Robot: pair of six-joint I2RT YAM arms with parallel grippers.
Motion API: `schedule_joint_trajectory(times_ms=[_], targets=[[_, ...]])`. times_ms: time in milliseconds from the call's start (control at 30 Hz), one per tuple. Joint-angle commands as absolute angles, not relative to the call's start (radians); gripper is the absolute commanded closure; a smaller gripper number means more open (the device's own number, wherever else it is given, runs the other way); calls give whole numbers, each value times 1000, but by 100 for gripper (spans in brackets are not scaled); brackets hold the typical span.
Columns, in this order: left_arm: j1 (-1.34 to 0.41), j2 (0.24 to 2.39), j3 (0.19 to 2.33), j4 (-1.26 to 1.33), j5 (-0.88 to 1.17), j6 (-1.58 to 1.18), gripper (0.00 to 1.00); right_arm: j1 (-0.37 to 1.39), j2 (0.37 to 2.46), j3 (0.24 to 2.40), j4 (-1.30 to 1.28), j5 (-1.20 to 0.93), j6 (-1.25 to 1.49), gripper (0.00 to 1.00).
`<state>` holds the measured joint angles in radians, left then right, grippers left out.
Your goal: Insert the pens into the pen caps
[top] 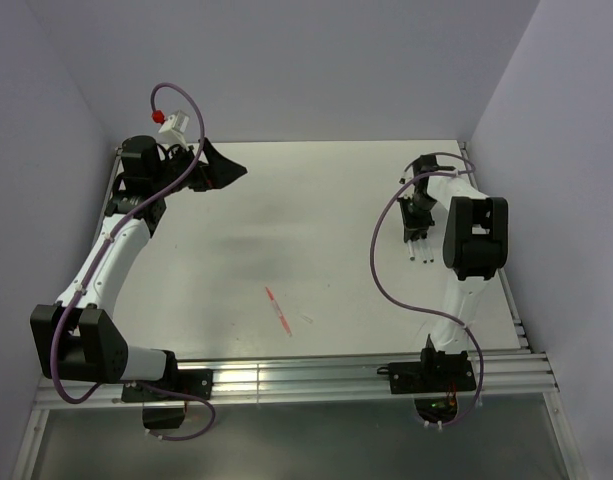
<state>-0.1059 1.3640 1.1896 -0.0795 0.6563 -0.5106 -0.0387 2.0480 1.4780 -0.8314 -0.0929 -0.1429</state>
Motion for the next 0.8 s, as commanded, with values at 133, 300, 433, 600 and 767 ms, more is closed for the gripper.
schedule_joint_trajectory(times_ms=[133, 300, 433, 600, 767], targets=[[-107, 1348, 1216, -52, 634, -511, 1, -54, 2089, 1497, -839, -71, -130, 91], [-107, 1342, 1216, -61, 624, -503, 1, -60, 2088, 1493, -842, -72, -110, 80], [-107, 1345, 1223, -61, 612, -500, 1, -60, 2068, 1488, -842, -71, -104, 78], [-107, 1348, 1226, -61, 614, -499, 0, -60, 2062, 1494, -845, -94, -101, 71], [-107, 1345, 1224, -64, 614, -499, 1, -61, 2059, 1499, -857, -97, -103, 69]])
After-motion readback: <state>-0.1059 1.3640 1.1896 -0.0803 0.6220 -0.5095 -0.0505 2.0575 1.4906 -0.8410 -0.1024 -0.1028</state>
